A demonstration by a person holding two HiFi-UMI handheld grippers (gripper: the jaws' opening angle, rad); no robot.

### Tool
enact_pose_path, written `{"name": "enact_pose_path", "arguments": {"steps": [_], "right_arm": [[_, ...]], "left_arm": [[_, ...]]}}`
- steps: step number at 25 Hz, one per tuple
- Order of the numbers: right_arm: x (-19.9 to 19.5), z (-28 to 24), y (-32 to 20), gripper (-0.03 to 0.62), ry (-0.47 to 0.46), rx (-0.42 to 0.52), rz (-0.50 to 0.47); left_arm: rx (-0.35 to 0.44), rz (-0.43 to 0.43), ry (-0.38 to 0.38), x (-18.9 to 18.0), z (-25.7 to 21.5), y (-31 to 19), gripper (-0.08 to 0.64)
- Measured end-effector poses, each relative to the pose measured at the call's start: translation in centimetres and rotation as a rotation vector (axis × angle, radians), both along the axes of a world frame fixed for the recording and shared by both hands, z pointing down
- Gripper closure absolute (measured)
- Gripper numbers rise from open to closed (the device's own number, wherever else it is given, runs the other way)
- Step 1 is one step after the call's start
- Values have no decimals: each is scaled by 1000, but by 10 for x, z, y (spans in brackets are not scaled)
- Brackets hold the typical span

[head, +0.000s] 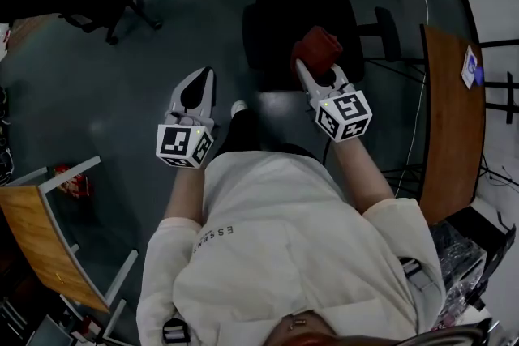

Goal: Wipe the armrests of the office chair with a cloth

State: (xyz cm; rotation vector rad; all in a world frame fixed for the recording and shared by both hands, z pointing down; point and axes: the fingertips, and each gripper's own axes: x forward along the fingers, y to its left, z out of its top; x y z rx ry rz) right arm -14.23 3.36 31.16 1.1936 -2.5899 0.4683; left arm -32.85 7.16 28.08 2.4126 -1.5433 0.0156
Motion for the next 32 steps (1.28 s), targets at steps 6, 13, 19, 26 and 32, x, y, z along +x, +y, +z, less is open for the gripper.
{"name": "enact_pose_path", "arguments": {"steps": [6,13,19,26,32], "right_arm": [[-36,41,-61,549,88,-103,43],[-51,107,-115,549,250,-200,-42],[-78,171,-161,549,424,-214,-214],[-105,217,-205,549,516,-170,-354],[-129,238,-192,549,502,-230,-430]], "left_arm": [[-51,100,9,-28,22,-69,546],[-156,104,66,-28,73,-110,546],[-224,94,84,-29,118,-139,546],[-259,60,106,-22,154,-163,546],[-283,46,76,-20,174,-160,546]]}}
